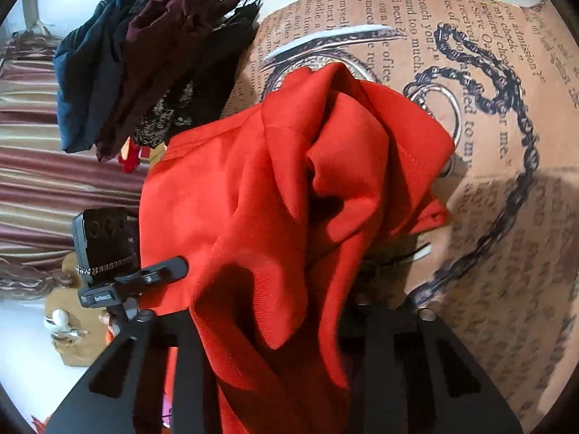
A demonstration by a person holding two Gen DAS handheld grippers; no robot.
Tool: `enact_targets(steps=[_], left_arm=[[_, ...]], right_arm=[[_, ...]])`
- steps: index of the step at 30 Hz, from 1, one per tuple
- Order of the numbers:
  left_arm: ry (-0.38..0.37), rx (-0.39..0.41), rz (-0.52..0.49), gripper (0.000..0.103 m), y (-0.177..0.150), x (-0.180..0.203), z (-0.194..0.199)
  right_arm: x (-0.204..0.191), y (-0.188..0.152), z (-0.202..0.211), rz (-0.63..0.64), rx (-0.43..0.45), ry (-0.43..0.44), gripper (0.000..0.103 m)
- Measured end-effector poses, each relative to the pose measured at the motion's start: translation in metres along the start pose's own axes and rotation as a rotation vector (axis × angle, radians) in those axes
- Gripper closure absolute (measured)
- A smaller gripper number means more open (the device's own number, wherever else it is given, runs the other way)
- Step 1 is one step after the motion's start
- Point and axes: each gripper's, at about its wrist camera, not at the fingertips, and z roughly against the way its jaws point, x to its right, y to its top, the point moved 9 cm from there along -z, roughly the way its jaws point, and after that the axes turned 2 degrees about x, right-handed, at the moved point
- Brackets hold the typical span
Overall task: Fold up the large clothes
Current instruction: 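Grasp the red jacket bundle with the right gripper while the left gripper grasps it too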
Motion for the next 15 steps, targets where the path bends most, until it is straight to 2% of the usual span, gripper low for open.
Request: enact_targets(steps=[3, 5, 10, 15], left_arm=[[0.026, 0.012, -0.038, 0.067, -0.005, 0.011, 0.011], [0.038, 0.016, -0.077, 0.072, -0.010, 0.023, 0.023], [0.072, 0.082, -0.196, 0.074, -0.017, 0.061, 0.063], [0.061, 0.187, -0.285, 0.075, -0.010, 0.107, 0.124]], right_arm=[[-0.015, -0.008, 0.002, 0.027, 0.030, -0.026, 0.079], [-0.030, -0.014, 0.008, 0.051, 0.051, -0.034, 0.080], [-0.074, -0.026, 0.032, 0.126, 0.122, -0.053, 0.081], [-0.128, -0.028, 0.073, 0.194, 0.227, -0.033, 0.081]])
